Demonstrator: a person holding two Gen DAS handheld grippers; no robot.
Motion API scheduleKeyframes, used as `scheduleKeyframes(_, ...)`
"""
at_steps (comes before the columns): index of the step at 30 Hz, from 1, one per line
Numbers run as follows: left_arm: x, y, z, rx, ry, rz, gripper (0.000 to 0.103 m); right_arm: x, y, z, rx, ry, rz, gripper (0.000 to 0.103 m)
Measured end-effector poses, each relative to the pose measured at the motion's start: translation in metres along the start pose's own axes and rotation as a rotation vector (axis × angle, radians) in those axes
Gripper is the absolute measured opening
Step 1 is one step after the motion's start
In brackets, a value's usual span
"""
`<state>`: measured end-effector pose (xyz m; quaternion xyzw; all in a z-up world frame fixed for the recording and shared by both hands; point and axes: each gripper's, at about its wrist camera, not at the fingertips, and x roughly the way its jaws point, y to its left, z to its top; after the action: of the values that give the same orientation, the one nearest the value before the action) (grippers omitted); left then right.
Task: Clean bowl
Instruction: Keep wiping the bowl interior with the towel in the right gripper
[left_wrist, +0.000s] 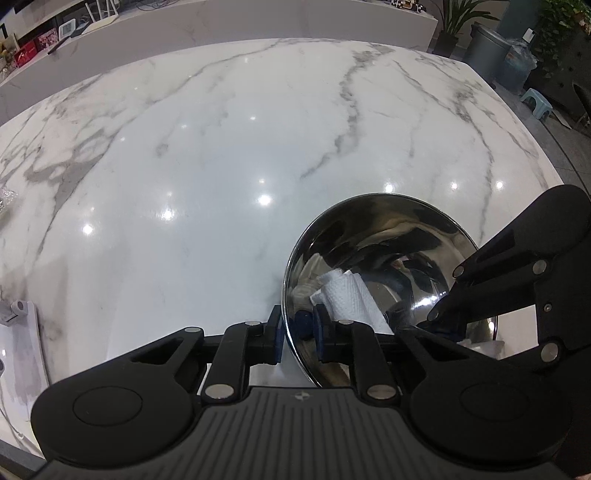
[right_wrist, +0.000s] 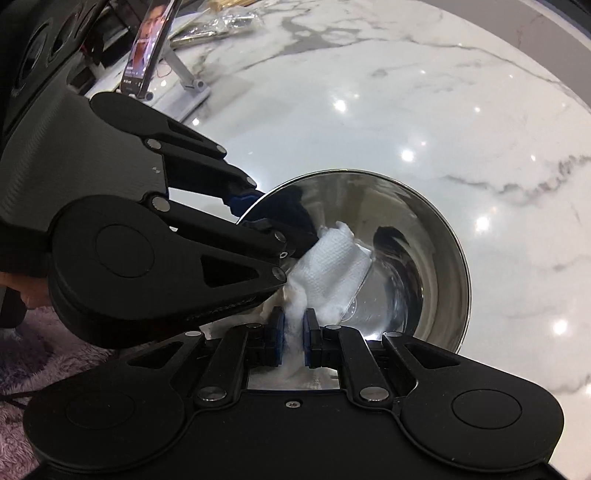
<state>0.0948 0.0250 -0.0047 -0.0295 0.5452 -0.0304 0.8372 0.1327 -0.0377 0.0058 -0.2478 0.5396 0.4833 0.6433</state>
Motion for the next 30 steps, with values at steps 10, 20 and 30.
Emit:
scheduleKeyframes(10,0.0,0.0,-0.001,0.002,-0.003,-0.001,0.015,0.006,0.011,0.001,-0.191,0.076,-0.223,0.008)
scheduleKeyframes(20,-0.003,-0.006,-0.014,-0.016,0.04,-0.043,0.025,0.007,0.0,0.004,-0.13,0.05,-0.183,0.008)
scheduleKeyframes(30,-0.004,-0.004,-0.009,-0.003,0.023,-0.015,0.016,0.01,-0.001,0.008,-0.108,0.042,-0.18,0.008)
